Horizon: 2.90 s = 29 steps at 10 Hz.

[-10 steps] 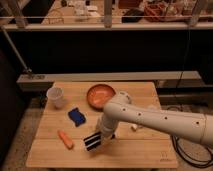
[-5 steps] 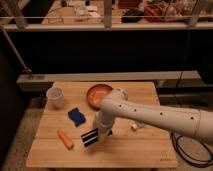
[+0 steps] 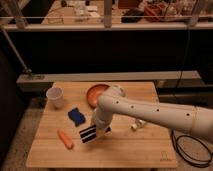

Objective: Place the eraser on the white sponge

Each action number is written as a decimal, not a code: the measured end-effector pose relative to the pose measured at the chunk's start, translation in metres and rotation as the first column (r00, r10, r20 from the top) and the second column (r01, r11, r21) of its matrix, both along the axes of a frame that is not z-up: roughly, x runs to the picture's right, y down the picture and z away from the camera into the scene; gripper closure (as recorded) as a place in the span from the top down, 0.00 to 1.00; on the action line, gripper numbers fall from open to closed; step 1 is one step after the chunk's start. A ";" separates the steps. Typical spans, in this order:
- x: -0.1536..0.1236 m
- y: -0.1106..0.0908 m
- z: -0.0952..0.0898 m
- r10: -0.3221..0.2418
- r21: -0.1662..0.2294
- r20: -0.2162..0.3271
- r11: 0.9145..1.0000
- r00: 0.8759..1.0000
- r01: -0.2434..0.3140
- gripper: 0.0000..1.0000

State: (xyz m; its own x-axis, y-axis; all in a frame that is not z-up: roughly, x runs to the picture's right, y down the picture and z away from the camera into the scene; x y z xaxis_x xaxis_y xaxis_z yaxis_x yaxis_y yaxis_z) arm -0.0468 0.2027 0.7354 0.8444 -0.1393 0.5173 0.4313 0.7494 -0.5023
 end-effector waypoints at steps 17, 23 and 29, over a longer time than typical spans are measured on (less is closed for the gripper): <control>-0.055 -0.044 0.039 -0.042 -0.002 0.029 0.999 0.999 0.042 0.00; -0.065 -0.056 0.047 -0.081 0.009 0.054 0.997 0.995 0.081 0.00; -0.073 -0.073 0.053 -0.111 0.029 0.074 0.994 0.991 0.109 0.00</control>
